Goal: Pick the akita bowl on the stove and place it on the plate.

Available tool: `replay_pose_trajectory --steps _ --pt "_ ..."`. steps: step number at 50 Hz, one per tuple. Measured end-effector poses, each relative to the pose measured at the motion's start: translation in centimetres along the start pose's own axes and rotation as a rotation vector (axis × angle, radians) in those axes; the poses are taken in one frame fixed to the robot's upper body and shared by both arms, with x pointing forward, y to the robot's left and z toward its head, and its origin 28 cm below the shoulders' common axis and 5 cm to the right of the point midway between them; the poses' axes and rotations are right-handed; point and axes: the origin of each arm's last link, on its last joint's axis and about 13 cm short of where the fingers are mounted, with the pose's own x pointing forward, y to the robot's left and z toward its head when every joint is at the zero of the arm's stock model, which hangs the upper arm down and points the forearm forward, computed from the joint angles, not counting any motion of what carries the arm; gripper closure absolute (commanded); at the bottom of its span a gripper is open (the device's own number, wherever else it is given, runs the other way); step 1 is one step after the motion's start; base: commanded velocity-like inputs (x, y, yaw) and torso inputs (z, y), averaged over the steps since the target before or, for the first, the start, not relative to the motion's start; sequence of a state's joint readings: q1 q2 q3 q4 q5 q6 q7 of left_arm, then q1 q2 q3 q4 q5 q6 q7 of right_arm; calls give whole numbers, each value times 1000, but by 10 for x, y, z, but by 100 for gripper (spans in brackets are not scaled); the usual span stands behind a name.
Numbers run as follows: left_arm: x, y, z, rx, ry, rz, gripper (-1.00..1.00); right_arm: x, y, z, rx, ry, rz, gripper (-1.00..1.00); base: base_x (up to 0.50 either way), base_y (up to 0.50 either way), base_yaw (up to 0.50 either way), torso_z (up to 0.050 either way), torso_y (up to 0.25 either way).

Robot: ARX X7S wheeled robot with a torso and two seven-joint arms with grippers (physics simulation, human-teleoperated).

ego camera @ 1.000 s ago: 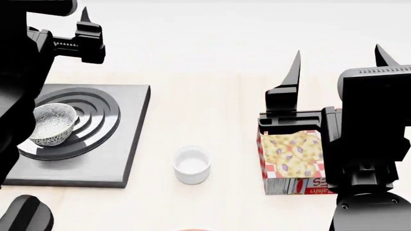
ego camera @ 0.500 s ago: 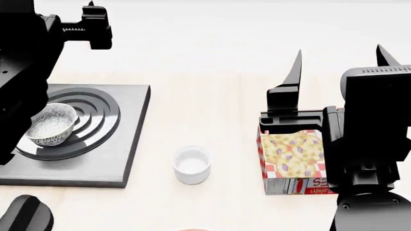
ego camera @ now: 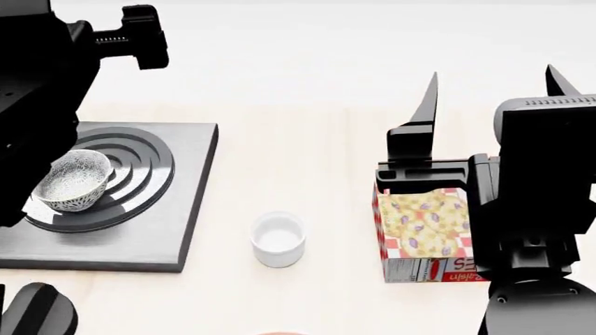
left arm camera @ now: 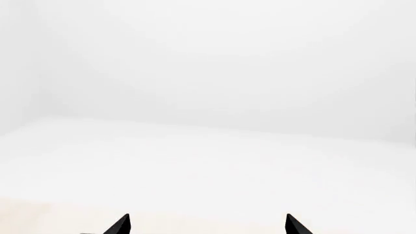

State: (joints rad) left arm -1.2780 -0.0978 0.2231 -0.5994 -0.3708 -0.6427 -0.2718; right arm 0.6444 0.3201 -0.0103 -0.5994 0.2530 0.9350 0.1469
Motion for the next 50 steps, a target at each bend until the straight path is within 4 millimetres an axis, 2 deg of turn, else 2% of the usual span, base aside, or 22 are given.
replay_pose_trajectory --steps 26,50 --pt "1 5 6 78 -86 -60 -100 0 0 0 2 0 0 -100 0 0 0 4 -47" --pt "3 14 6 107 -98 -80 -100 0 0 -1 3 0 -2 -100 0 0 0 5 -59"
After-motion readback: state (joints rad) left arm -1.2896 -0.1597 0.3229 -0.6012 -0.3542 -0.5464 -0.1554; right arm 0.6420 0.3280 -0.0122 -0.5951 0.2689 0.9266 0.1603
